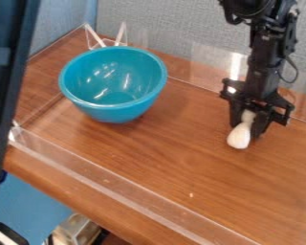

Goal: Remove the mushroom from inside the blue bowl and put it on the table

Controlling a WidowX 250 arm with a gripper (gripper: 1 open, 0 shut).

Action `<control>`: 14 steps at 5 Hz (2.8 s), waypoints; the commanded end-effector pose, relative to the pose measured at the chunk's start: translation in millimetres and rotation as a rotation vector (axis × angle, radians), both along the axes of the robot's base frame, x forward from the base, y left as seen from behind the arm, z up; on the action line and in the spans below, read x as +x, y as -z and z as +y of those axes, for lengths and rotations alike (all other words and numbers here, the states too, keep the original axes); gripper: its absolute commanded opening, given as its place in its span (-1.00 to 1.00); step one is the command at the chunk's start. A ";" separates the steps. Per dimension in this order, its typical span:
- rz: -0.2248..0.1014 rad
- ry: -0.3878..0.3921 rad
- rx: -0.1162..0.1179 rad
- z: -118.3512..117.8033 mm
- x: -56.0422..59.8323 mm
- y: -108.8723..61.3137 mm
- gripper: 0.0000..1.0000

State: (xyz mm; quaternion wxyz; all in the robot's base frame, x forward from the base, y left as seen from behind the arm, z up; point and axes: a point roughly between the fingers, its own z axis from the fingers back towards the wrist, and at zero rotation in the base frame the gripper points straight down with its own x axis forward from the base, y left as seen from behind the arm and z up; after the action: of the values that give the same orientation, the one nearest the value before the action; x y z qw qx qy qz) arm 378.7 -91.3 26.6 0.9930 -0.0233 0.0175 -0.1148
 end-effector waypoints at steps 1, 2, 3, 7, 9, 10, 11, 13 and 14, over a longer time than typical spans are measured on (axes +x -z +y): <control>-0.032 -0.034 -0.006 -8.2 3.2 -12.9 1.00; -0.020 -0.097 0.000 -8.8 -2.1 -15.1 1.00; -0.015 -0.161 0.006 -9.1 -8.2 -23.8 1.00; -0.123 -0.320 -0.044 14.6 -34.7 -117.1 1.00; -0.141 -0.501 -0.035 53.4 -35.3 -125.6 1.00; -0.140 -0.556 -0.028 53.4 -26.6 -119.8 1.00; -0.139 -0.554 -0.023 52.8 -7.2 -109.3 1.00; -0.122 -0.532 -0.011 48.4 16.6 -87.7 1.00; -0.111 -0.535 -0.006 43.1 22.5 -75.3 1.00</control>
State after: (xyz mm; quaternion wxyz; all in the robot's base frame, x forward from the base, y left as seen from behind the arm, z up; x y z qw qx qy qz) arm 392.7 -45.3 76.4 0.9878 -0.0152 -0.0063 0.1549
